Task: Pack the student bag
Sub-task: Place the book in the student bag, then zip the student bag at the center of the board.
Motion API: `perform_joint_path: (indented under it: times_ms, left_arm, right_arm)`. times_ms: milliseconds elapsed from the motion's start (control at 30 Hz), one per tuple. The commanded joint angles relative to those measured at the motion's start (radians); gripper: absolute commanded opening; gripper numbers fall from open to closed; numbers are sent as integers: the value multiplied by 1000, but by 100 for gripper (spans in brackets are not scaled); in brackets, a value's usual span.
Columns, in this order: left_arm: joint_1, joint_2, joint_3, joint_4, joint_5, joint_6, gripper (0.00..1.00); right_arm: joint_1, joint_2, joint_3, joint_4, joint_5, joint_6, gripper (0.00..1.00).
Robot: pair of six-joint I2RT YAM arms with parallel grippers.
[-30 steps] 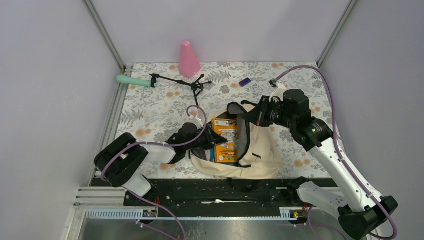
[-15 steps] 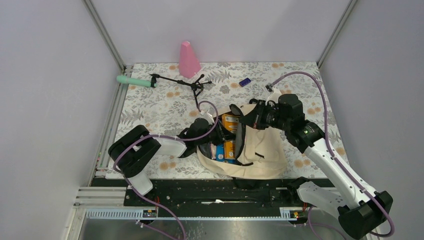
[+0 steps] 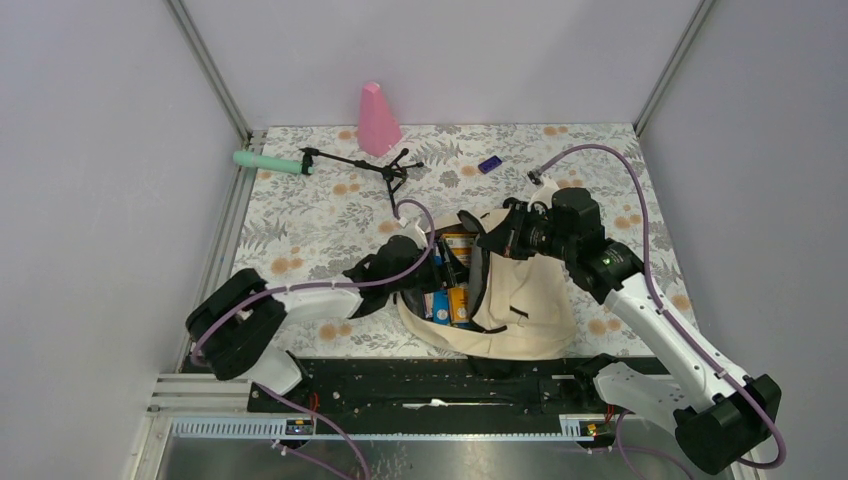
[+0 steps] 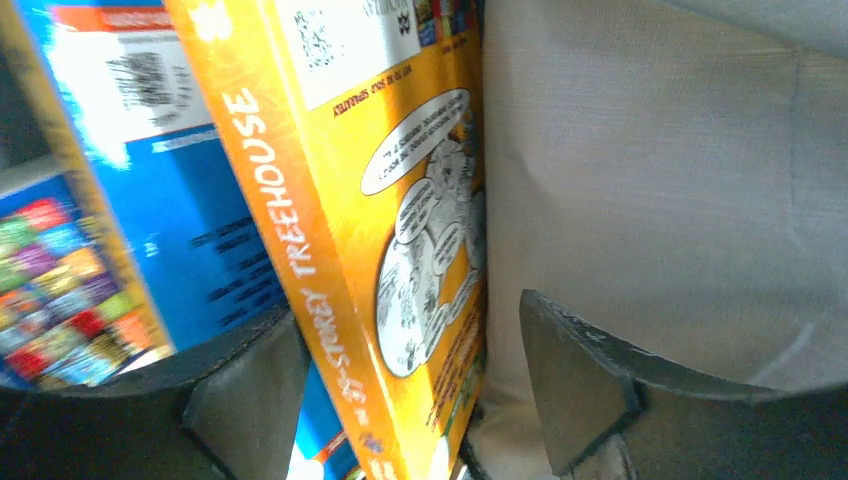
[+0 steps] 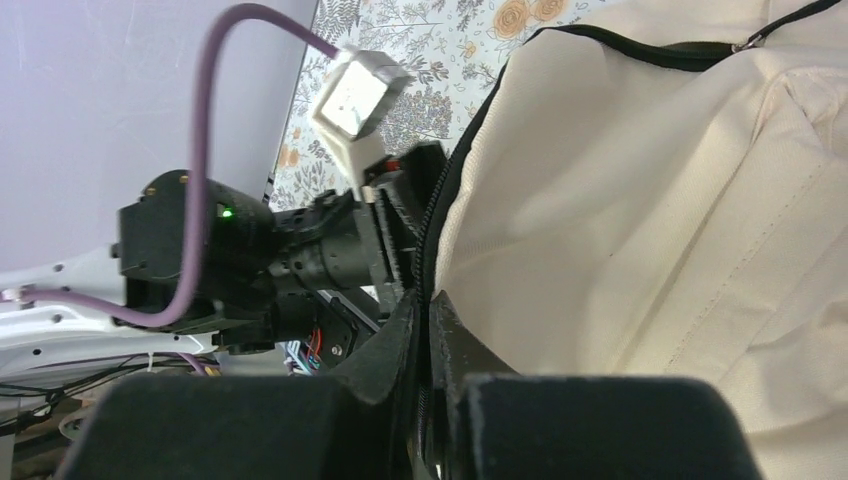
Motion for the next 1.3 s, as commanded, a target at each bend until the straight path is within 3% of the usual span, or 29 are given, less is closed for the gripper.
perform_joint_path:
  times_ms: [0, 233, 400, 633, 933, 1033, 1167, 1267]
  left_arm:
    - [2, -127, -3, -207, -150, 144, 73]
    - [8, -331, -90, -337, -304, 176, 78]
    - [44, -536, -175, -390, -371, 193, 83]
    - [161, -765, -204, -552, -324, 224, 87]
    - [224, -818, -187, -614, -240, 239, 88]
    - [225, -812, -179, -630, -235, 257, 88]
    - [225, -814, -180, -633, -222, 276, 89]
    - [225, -824, -183, -589, -144, 342, 89]
  right_arm:
    - [5, -2, -8, 33, 37, 0, 9]
    - [15, 7, -24, 25, 92, -7, 10]
    - [85, 53, -15, 38, 148, -16, 9]
    - [256, 219, 46, 94, 246, -20, 9]
    - [387, 510, 202, 146, 254, -29, 10]
    - [401, 570, 239, 145, 261, -37, 21]
    - [404, 596, 278, 134, 257, -67, 55]
    - [403, 563, 304, 99, 276, -103, 67]
